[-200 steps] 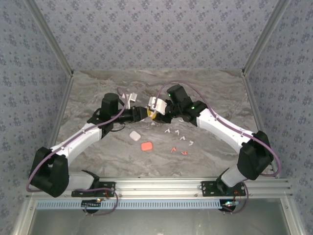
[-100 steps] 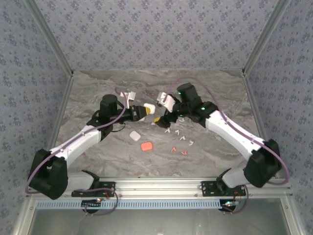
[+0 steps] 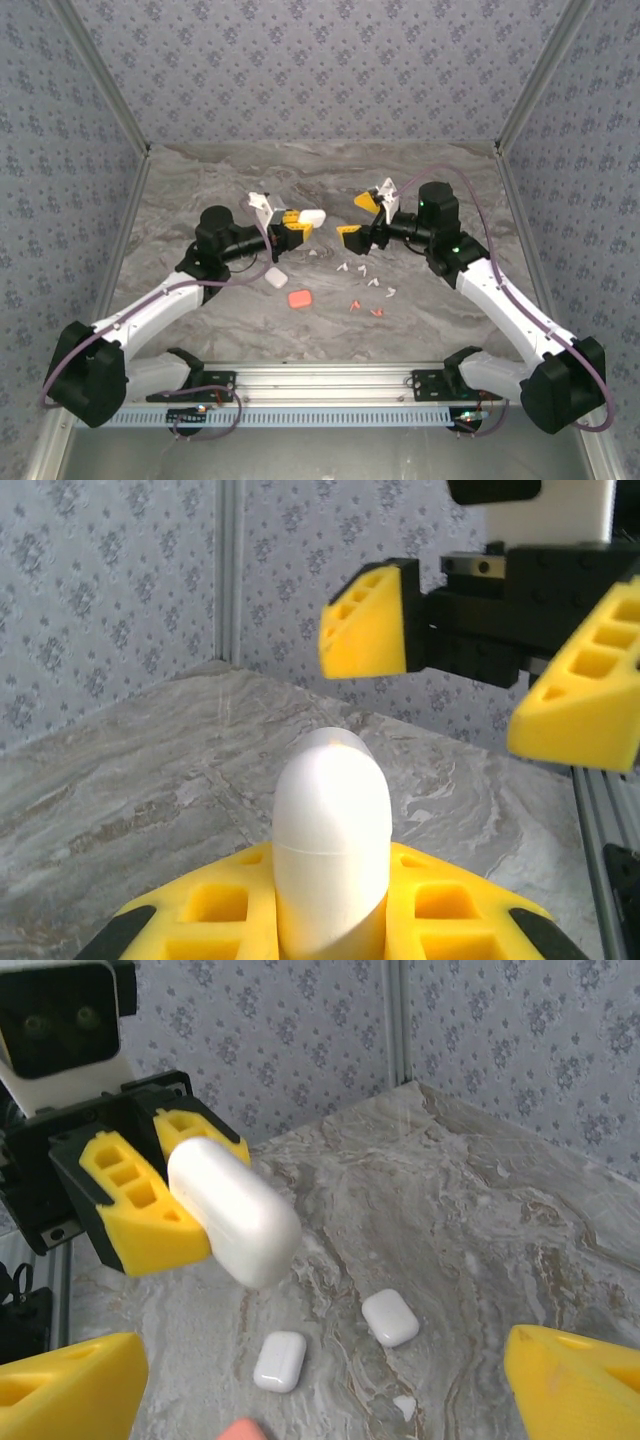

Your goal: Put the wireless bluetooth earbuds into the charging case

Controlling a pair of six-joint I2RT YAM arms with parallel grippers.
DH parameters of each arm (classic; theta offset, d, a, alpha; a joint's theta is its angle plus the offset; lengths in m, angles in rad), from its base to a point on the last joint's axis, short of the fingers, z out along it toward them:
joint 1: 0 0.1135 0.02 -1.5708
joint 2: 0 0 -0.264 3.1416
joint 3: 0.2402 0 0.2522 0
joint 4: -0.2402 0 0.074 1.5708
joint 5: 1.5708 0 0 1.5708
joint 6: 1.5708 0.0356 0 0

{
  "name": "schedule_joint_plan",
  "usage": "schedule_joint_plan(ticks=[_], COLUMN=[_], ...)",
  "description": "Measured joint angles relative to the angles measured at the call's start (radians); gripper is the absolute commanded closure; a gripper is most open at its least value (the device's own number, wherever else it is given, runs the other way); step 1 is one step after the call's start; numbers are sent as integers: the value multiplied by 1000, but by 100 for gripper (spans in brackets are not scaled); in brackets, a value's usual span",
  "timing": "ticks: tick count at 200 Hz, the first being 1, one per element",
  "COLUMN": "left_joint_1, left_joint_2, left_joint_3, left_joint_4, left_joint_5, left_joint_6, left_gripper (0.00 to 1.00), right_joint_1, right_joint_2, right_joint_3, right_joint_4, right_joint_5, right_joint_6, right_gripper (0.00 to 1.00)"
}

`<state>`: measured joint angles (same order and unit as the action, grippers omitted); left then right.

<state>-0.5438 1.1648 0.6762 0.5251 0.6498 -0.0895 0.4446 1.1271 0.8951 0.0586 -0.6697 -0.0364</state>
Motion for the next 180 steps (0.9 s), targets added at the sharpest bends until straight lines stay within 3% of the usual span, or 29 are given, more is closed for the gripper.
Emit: schedule_joint_plan(ticks=[71,180], left_joint_1=[-16,-19], left_joint_2=[0,0], left_joint_3=[4,36], left_joint_4=[-1,-28], left_joint_5=[68,55], left_joint_6=[65,105], left_gripper=[100,100], right_joint_1=[63,39], right_joint_2=[98,117], right_joint_3=[24,54], right_joint_4=[44,49], right_joint_5=[0,-11], right_joint_6=[-20,-30], right_gripper=[10,17])
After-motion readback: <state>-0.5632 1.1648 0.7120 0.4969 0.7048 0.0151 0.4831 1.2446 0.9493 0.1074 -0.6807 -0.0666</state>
